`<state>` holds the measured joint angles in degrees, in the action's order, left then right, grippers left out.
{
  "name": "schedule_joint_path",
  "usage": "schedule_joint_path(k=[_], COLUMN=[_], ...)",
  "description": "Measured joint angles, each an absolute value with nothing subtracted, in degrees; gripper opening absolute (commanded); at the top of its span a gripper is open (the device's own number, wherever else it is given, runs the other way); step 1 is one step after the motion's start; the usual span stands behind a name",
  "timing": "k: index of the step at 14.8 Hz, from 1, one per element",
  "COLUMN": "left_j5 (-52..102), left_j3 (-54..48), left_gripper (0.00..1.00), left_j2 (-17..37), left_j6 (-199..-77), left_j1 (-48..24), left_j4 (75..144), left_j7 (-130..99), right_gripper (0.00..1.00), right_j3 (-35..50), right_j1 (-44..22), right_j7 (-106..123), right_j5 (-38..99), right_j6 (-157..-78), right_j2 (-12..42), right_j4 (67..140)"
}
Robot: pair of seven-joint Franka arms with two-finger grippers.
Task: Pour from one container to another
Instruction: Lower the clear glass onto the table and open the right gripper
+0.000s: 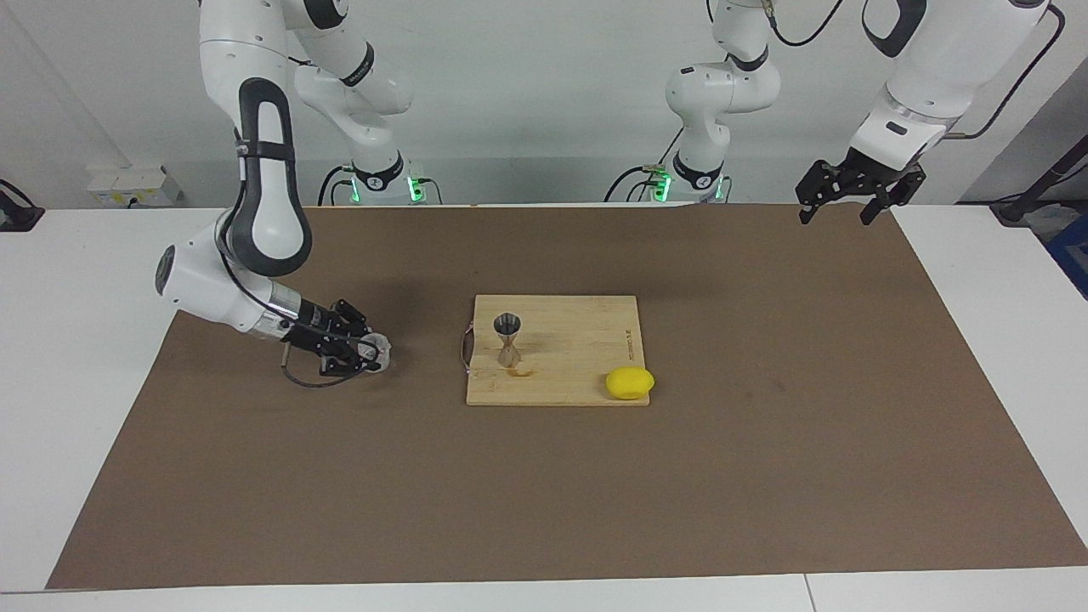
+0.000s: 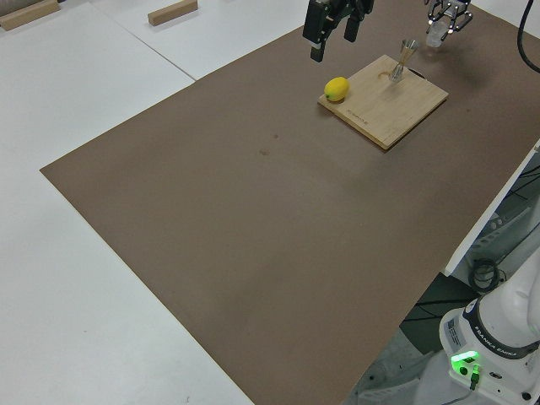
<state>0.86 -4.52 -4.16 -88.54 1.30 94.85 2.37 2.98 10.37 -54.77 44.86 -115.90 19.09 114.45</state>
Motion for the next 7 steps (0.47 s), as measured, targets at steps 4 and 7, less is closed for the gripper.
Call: schedule_joint_path(k=[4, 7], left_j5=[0.86, 0.86], left_j3=[-4.52, -4.52], left_gripper=[1.0, 1.0], left_j2=[-4.16, -4.16], left_j6=[-88.53, -88.53], left_j1=[1.3, 1.3], left_j4=[94.85, 94.85], left_j7=[2.37, 2.37], right_gripper=[0.56, 1.0], right_j3=[3.01, 3.01], right_j1=[11.47, 11.48], right_j7=[-53.14, -53.14], right_j5=[45.46, 45.6], right_j6=[-115.8, -115.91], right_j2=[20.8, 20.77], right_j4=[114.65, 115.02])
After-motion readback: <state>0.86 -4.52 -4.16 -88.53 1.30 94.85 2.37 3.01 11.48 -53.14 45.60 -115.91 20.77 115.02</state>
